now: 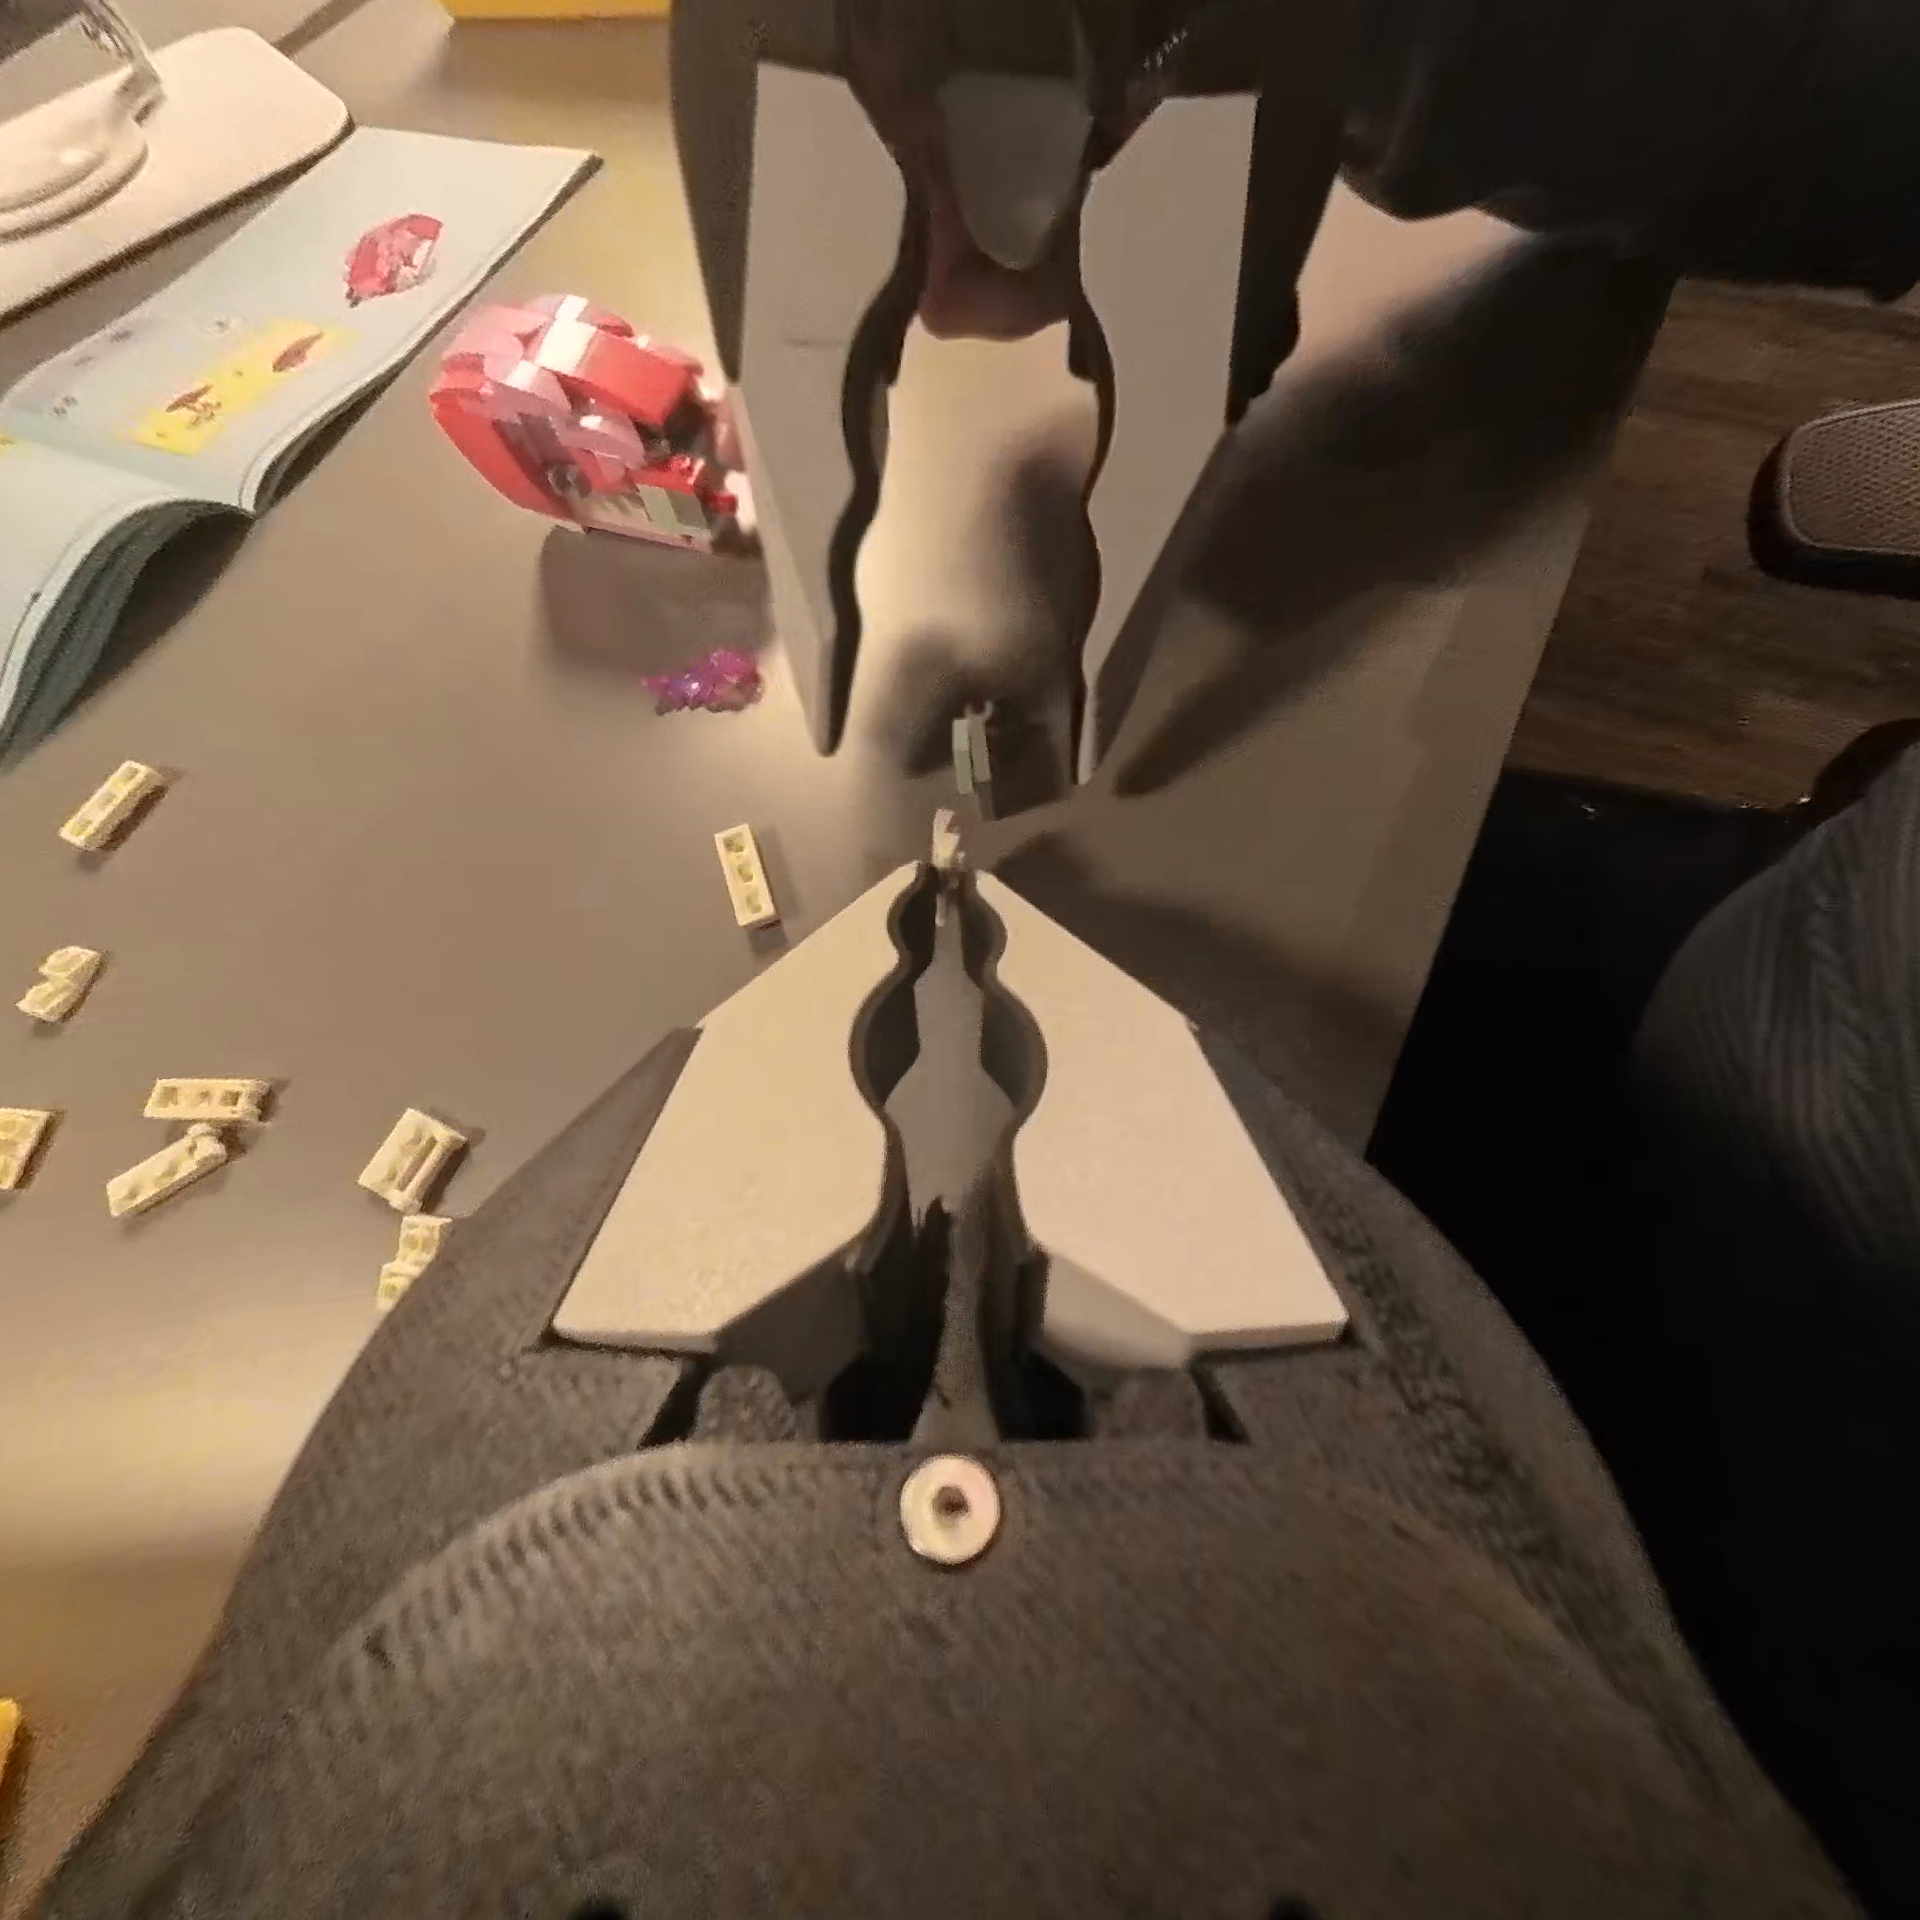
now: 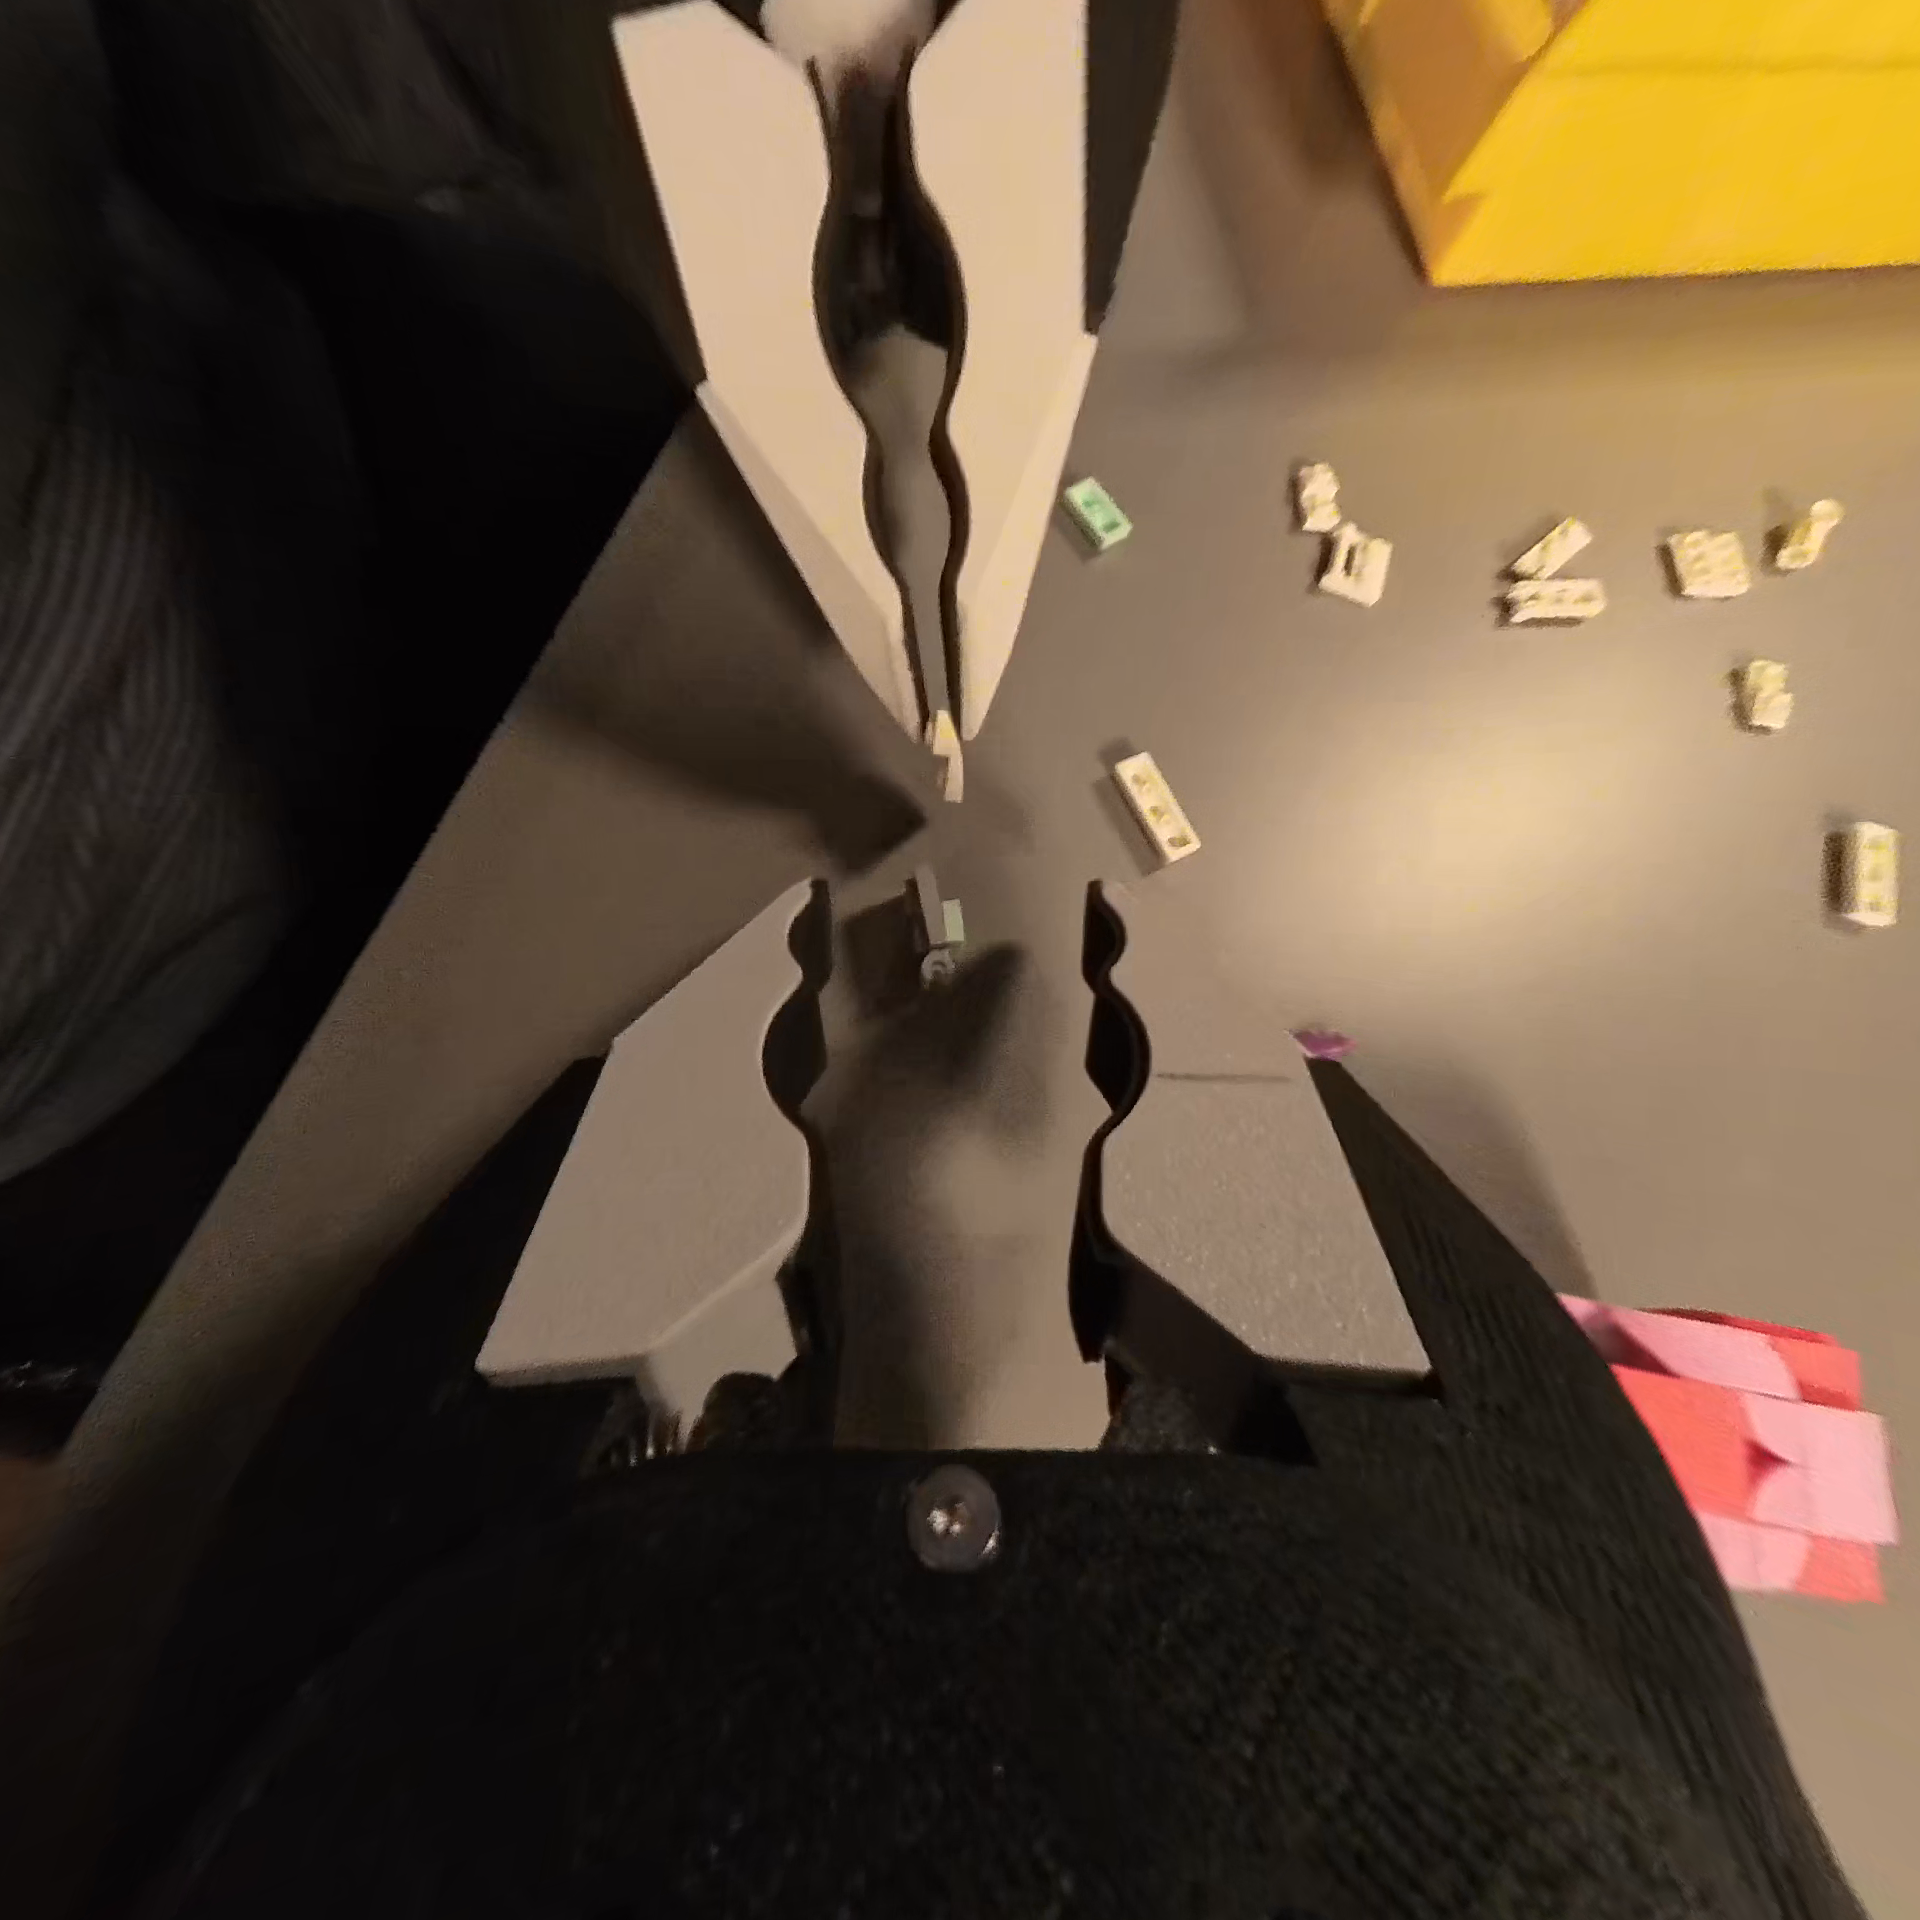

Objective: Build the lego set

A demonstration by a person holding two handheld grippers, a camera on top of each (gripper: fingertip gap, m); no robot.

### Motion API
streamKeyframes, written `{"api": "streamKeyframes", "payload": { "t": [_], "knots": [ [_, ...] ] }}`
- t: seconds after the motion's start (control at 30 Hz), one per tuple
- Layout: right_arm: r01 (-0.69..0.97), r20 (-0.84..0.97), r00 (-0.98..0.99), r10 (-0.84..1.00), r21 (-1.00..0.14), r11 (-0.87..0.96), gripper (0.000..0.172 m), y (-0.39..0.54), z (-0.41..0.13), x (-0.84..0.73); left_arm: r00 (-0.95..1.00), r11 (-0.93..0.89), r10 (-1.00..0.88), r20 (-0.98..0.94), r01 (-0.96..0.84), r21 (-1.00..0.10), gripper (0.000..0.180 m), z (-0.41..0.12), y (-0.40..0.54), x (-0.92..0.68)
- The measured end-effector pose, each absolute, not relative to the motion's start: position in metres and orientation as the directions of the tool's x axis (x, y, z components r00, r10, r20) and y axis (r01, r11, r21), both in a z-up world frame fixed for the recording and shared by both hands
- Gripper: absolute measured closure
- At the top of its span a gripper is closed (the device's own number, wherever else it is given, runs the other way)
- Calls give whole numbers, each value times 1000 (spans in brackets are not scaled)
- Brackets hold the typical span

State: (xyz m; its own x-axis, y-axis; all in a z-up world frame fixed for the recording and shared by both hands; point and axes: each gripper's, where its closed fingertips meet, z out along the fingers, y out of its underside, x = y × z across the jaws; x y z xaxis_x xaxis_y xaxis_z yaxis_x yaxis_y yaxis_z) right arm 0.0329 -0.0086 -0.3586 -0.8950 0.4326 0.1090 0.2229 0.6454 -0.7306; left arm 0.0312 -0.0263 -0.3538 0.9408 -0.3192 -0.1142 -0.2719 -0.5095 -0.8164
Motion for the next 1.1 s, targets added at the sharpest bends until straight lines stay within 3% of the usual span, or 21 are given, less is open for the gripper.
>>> {"api": "streamKeyframes", "payload": {
  "t": [0.7, 0.97, 1.1],
  "knots": [
    [259, 19, -911, 412, -749, 609, 152, -7, -369, 38, 946, -606, -320, -54, -249, -755, 174, -370, -15, 41],
    [255, 24, -911, 411, -751, 609, 154, -7, -369, 37, 947, -611, -321, -28, -230, -757, 161, -370, -14, 42],
    [246, 24, -915, 403, -759, 603, 155, -9, -369, 37, 942, -609, -333, -27, -237, -757, 165, -370, -12, 45]
  ]
}}
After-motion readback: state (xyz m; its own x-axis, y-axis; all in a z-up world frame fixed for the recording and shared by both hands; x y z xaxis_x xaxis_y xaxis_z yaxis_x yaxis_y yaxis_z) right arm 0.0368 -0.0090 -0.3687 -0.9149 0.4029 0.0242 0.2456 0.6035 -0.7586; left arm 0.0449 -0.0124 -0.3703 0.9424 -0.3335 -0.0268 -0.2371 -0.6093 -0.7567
